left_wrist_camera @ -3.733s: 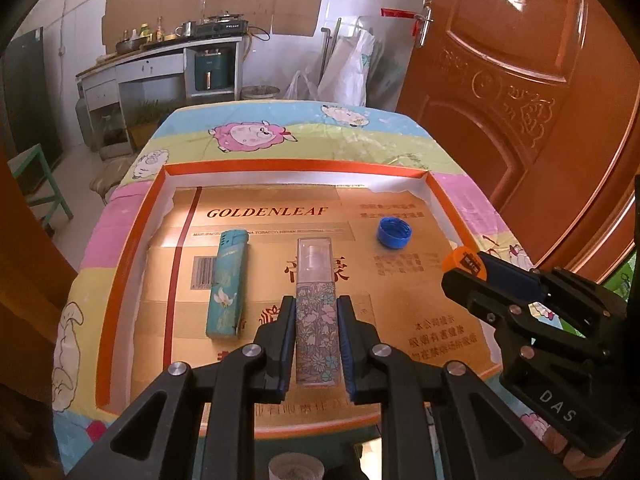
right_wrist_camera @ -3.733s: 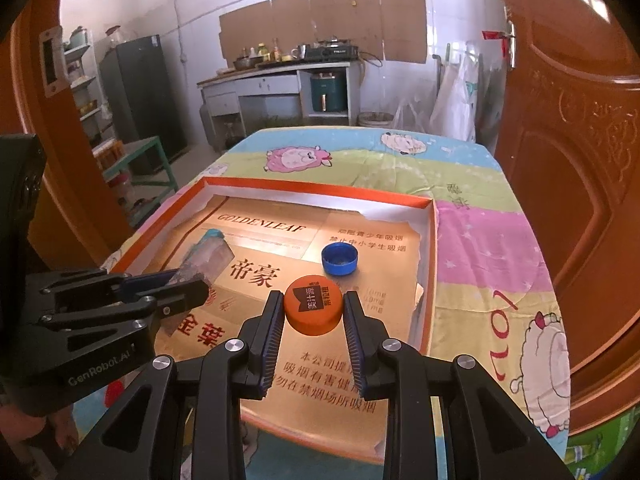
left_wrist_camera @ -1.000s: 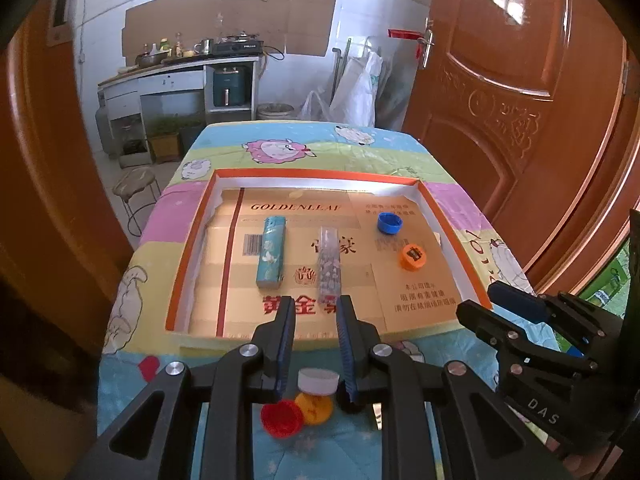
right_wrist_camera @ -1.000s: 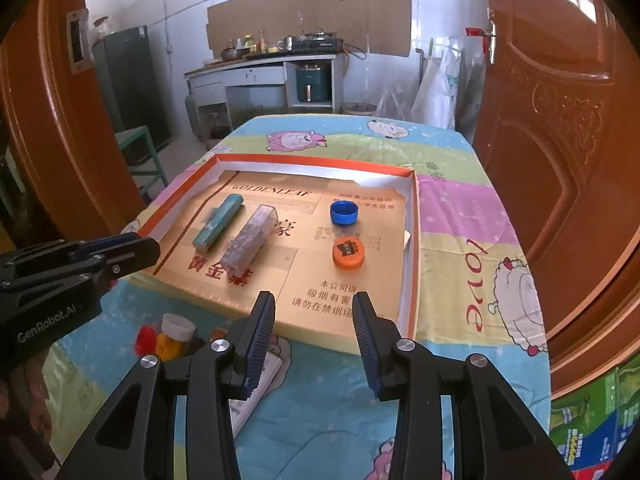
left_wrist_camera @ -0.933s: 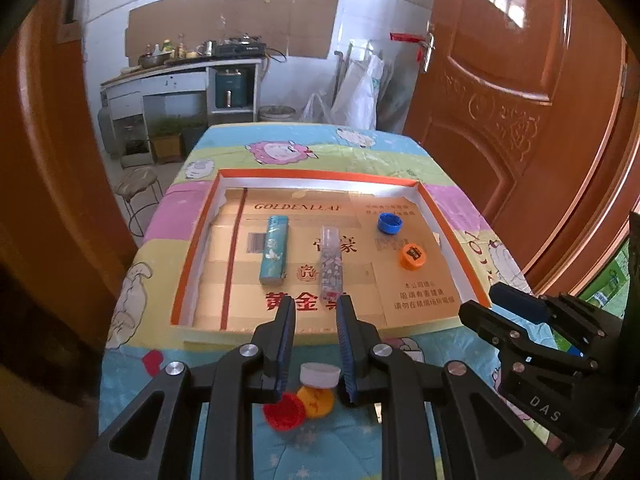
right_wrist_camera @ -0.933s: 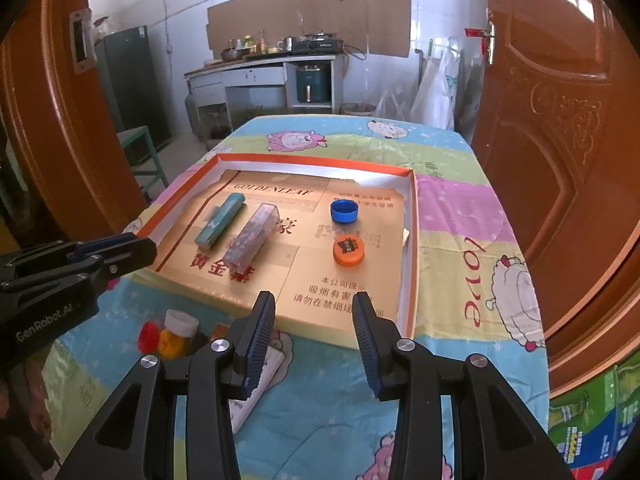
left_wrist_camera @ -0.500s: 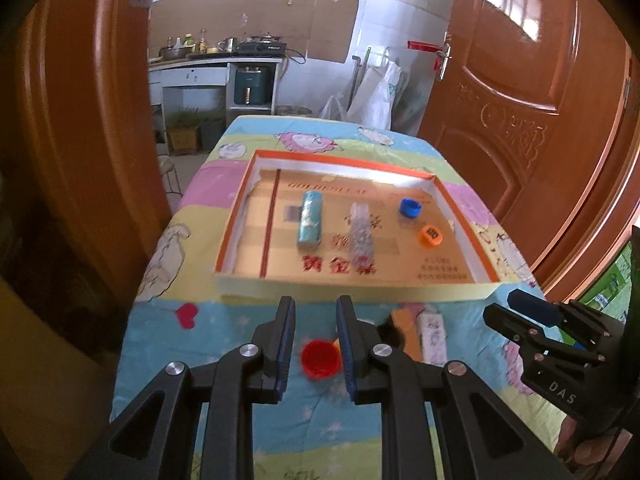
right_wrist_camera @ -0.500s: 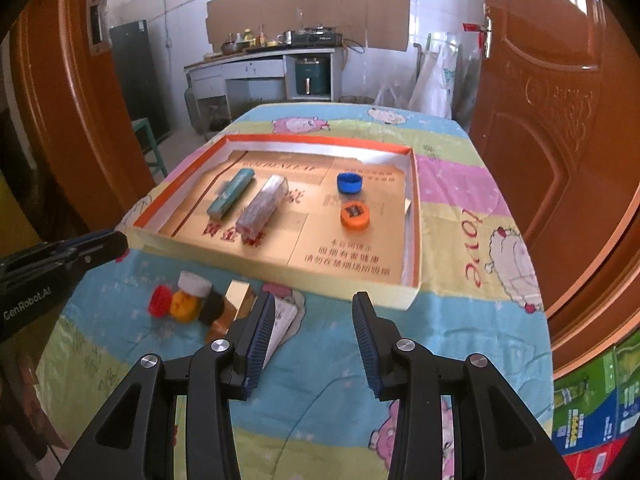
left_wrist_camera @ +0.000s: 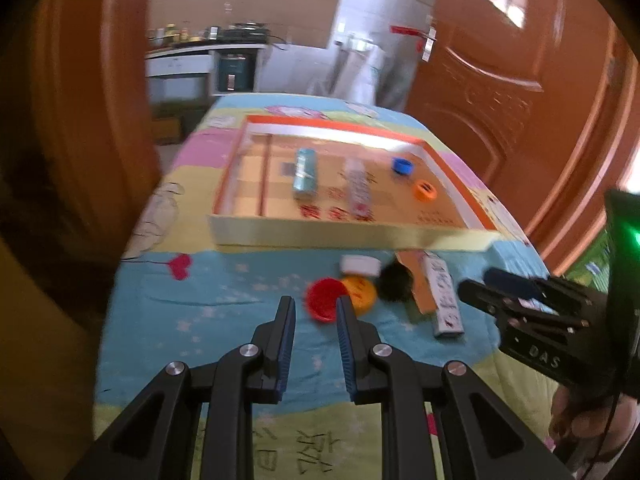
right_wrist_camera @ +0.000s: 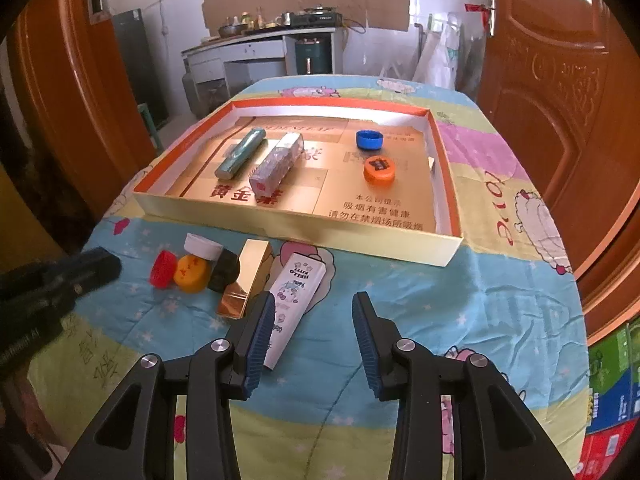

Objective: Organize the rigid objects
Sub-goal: 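Withdraw both open tools from the box lid back over the table, then grasp the red cap with the left tool while the right tool grasps the white Hello Kitty box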

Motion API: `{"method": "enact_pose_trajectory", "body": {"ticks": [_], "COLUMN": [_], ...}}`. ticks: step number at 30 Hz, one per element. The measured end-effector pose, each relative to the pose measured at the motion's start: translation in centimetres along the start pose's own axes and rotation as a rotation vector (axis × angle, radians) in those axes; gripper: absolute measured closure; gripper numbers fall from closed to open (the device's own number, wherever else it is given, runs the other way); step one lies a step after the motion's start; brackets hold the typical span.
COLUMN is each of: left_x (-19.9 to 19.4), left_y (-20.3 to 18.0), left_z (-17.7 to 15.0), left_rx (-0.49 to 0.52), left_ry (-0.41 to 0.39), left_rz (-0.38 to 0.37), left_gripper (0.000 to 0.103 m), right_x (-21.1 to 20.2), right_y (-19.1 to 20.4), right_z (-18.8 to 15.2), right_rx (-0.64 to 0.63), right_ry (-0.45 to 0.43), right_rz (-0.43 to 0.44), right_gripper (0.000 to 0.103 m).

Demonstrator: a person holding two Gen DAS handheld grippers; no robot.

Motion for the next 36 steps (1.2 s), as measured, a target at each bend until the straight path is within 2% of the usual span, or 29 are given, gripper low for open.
{"method": "enact_pose_trajectory", "body": {"ticks": [8,18,24,25,31,36], "left_x": [2.4,3.8,3.9,3.9,3.6,2.8], "left_y": [-1.4,0.1,0.5,0.6,1.1,1.6], "left_z": [-0.9,-0.6,-0.6,-0.7,-0.8,-0.8], "left_rx": [0.050,0.009,-0.010,-0.010,-0.050,-0.067], "left_ry": [0.059,0.073,0.060,0.056,0.047,0.018], "left_rz": [-0.070,-0.070,-0.100,-0.098,-0.107,-0.095], "left_gripper": [0.082,0.082,0.083,0.087,0.092,0.092], "right_x": [0.3,1.2,1.5,1.5,1.4,1.8], "right_y": [-0.2,-0.3,-0.1,-0.1,0.0,0.8], "right_z": [-0.2,-0.5,-0.6,-0.6,-0.6,-0.6], "right_rx": [0.010,0.015,0.019,0.018,0.020,0.034], "right_ry": [0.010,0.028,0.036,0.036,0.035,0.049], "right_rz": [0.002,0.011,0.028,0.030,0.029,0.047], "right_gripper": [0.062,0.062,0.062,0.062,0.062,0.062]}}
Point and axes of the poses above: each gripper's, at about its wrist camera, not at the fingertips, and x roughly the way its jaws point, y to its left, z to its top, the point moved 4 cm from there along x, roughly the way its jaws point, and after that the axes turned 6 degrees about -y, right-handed, at the moved point
